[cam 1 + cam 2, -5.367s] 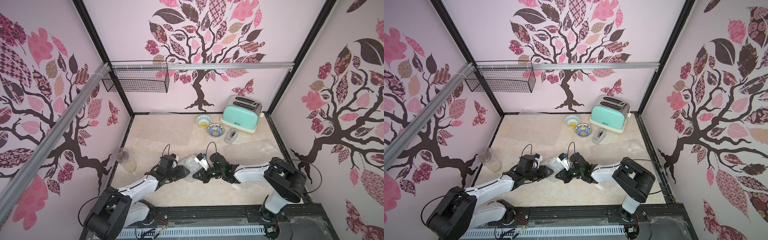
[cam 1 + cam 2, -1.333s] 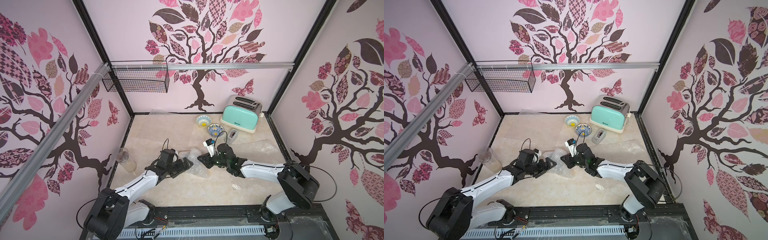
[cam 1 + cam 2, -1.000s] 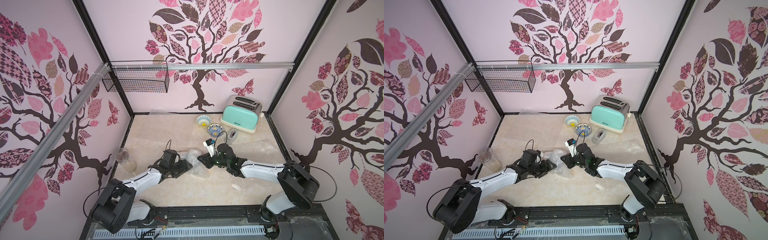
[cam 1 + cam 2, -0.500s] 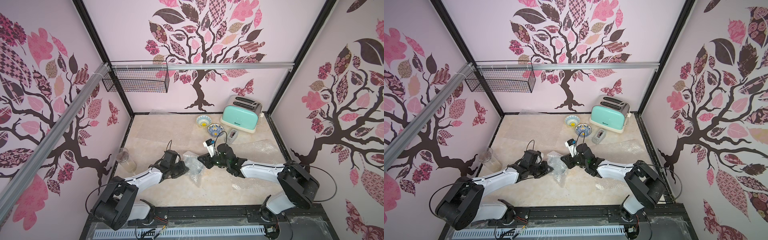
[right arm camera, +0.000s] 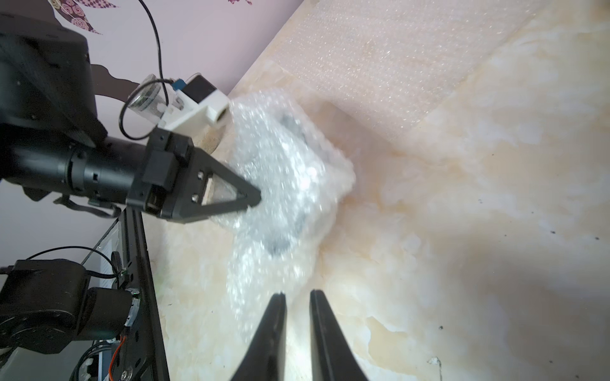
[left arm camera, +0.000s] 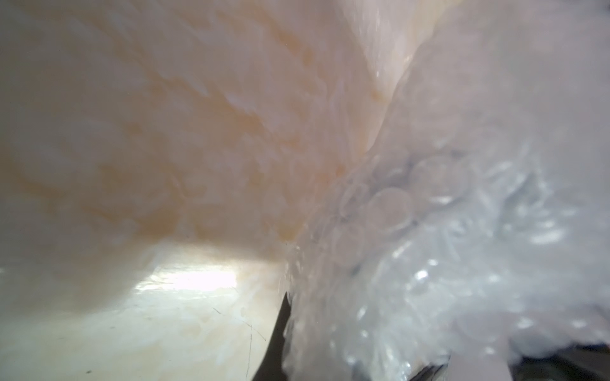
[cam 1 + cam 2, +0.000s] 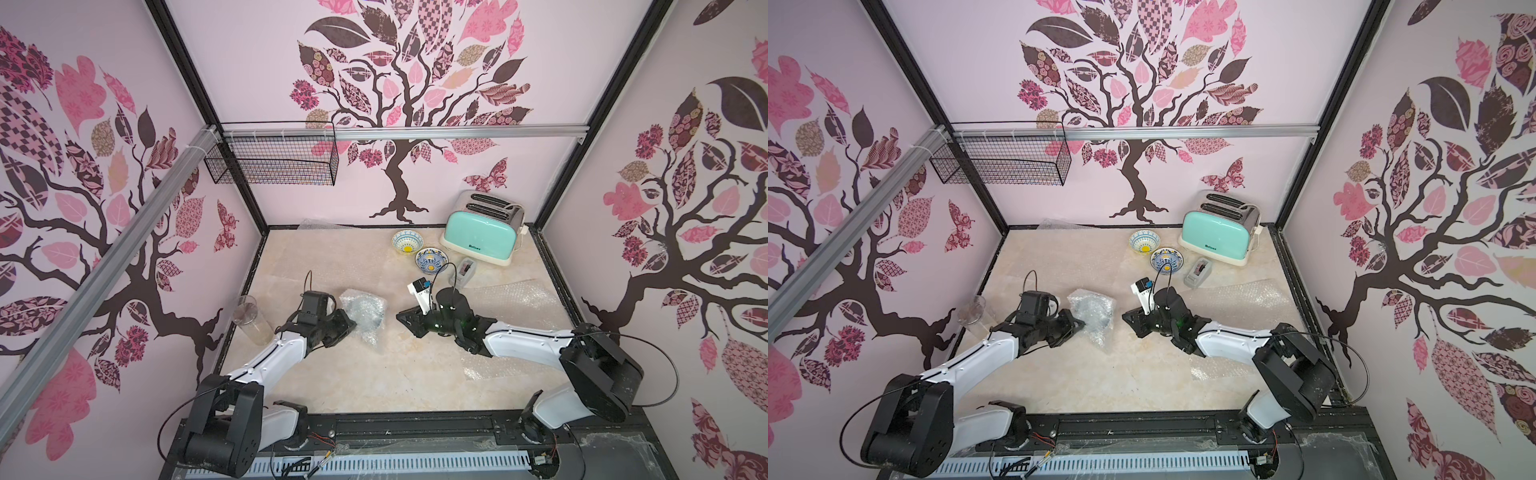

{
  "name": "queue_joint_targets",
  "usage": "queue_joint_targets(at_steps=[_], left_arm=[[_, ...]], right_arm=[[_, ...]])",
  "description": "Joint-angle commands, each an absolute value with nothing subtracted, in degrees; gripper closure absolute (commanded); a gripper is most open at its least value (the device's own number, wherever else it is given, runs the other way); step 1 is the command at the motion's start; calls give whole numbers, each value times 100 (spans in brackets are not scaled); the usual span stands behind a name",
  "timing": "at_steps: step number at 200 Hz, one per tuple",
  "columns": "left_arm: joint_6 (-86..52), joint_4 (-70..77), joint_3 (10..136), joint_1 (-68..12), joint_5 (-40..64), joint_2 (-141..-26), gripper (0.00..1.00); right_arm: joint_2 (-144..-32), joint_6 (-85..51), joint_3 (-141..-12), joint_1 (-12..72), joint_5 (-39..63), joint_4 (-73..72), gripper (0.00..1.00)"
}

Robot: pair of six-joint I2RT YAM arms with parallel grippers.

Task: Wrap bowls in bubble wrap
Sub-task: Pick up the bubble-wrapped bowl from the center of the board, then place the tape at the bubble wrap.

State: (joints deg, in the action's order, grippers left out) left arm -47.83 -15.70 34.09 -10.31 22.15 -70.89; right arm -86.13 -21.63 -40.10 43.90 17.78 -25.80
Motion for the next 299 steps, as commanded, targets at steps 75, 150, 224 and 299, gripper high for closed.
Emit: queue_joint_targets(at_steps=[75, 150, 224, 299], left_arm=[[-4969, -1571, 4702, 970, 2460, -8796, 100], [-4874, -1689, 4693, 1173, 2405, -9006, 100], [-4887, -1787, 4676, 1175, 2681, -8663, 51], [-4532, -3024, 4880, 1175, 1785, -7188, 30]], right_arm=[[-8554, -2212, -3903, 4395, 1828, -2743, 81], [-8726, -2188, -3955, 4397, 1804, -2736, 77], [-8773, -2140, -3981, 4395, 1775, -2664, 74], [-8719, -2076, -4046, 4382, 1518, -2490, 57]])
